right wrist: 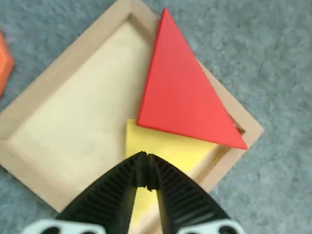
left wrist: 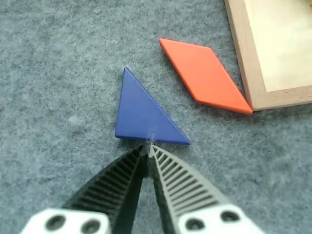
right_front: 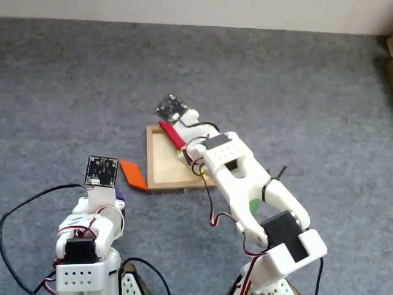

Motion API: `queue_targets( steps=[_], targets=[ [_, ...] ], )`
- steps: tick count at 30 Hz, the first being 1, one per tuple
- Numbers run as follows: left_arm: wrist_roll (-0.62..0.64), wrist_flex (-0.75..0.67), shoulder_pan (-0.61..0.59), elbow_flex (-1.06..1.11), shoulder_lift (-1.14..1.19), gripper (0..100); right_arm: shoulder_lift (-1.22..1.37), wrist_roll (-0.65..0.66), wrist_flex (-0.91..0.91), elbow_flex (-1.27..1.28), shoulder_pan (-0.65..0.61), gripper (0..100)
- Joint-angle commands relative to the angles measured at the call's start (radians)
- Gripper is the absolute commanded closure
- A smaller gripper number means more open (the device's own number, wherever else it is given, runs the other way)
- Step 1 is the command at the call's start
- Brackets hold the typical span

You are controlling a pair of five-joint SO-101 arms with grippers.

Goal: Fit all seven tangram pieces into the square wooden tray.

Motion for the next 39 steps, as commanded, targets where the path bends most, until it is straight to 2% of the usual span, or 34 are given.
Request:
queue_targets(
  steps=[1,8,13,20,29,39],
  targets=[
    [0.009,0.003,-0.008,0.021,-0.001,97,-0.054,-0.009,-0.068,0.015,0.044,99.2],
    [0.009,0.003,-0.008,0.021,-0.001,97,-0.053,0.005,-0.093,0.097,0.053,99.2],
    [0.009,0.003,-0.008,0.021,-0.001,97,-0.005,0.12,-0.09,0.124,0.056,99.2],
    [0.009,0.003,-0.008,0.021,-0.001,97,0.047,0.133,-0.085,0.119,0.156,99.2],
    [0.009,0.003,-0.008,0.021,-0.001,97,0.047,0.135,0.216,-0.036,0.17,99.3],
    [0.009,0.003,-0.008,0.021,-0.001,97,0.045,0.127,0.252,-0.13,0.171,99.3]
  ],
)
